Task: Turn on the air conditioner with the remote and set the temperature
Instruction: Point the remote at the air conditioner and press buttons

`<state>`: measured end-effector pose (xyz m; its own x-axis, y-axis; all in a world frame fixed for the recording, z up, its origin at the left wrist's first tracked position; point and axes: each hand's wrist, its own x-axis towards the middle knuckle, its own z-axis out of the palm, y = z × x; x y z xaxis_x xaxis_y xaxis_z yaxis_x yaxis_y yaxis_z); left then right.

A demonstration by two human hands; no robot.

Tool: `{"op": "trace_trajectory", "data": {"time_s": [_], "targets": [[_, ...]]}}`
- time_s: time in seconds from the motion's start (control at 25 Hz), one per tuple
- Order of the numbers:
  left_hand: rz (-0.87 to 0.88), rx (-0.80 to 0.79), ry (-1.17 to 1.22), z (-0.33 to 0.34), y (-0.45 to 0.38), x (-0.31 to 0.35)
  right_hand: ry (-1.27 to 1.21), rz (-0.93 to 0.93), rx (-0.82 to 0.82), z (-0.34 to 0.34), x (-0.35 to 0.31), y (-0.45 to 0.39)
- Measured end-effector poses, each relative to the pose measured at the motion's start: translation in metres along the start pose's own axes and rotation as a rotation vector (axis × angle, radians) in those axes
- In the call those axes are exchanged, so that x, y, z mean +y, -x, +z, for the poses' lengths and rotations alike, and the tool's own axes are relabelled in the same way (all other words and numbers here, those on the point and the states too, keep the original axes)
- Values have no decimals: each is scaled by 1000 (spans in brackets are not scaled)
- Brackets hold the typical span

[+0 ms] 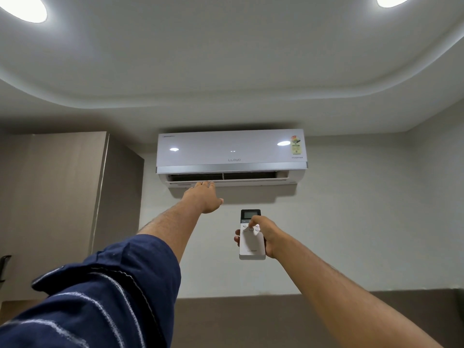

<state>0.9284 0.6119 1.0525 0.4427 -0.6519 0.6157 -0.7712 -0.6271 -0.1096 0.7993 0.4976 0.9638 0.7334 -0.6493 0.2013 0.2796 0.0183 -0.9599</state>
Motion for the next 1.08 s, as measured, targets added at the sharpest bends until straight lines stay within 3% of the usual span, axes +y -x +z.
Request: {"op": "trace_trajectory", "data": {"time_s": [1.08], "targets": [[6,2,-26,-10,11,2,24,-41,39,4,-7,11]]}}
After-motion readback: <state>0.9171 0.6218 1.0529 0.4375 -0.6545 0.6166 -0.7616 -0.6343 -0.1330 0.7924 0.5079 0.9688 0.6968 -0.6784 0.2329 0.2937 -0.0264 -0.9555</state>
